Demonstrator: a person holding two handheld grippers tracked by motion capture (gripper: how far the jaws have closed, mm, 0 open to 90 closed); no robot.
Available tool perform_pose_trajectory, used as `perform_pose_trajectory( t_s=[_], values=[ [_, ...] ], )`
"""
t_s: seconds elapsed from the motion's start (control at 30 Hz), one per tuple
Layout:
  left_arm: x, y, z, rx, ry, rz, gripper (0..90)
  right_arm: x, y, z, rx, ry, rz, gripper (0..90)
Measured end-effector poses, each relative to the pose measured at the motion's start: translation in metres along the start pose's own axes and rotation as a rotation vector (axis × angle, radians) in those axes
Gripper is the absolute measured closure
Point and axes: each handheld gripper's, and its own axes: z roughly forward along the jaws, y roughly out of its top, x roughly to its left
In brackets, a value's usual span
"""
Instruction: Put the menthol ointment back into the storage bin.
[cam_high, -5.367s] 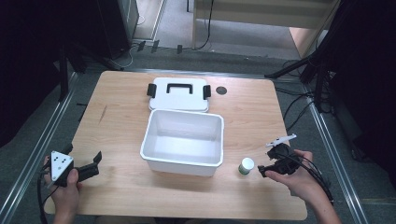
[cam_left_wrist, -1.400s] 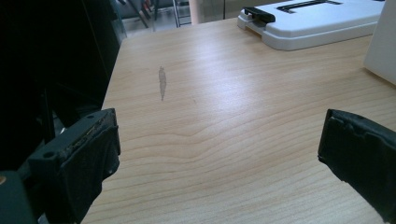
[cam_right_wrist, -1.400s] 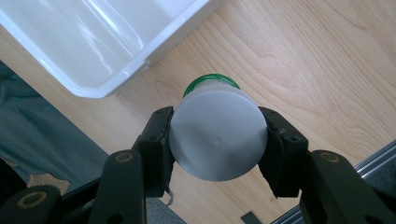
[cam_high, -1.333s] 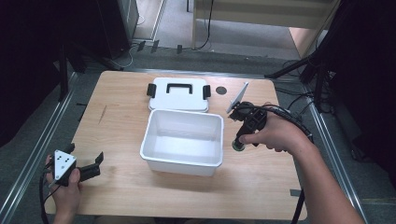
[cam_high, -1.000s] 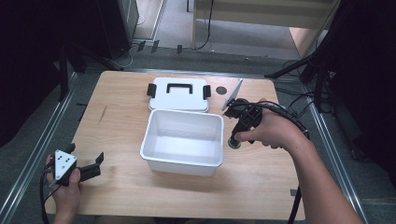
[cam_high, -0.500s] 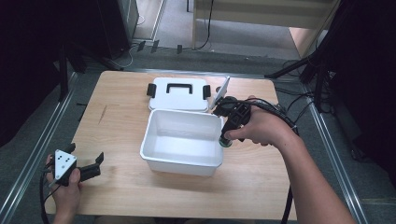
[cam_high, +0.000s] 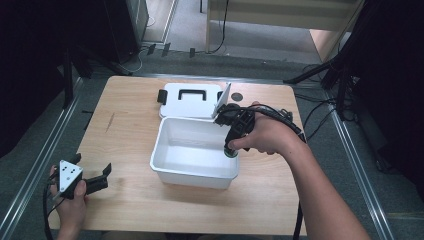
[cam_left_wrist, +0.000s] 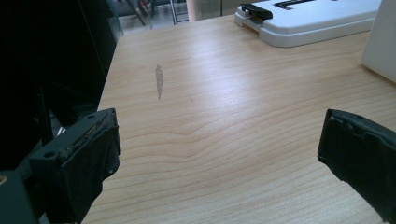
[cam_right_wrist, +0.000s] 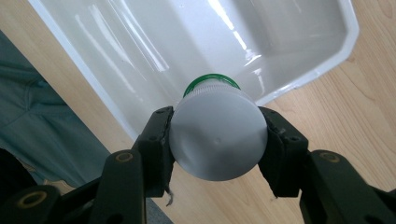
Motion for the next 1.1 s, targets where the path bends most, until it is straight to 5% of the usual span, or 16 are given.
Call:
perform_pose_trajectory(
  t_s=[1.1],
  values=[
    [0.0, 0.0, 0.001, 0.004, -0.006, -0.001, 0.0, 0.002, 0.015, 0.049, 0.031, 0.03, -0.048, 51.5]
  ],
)
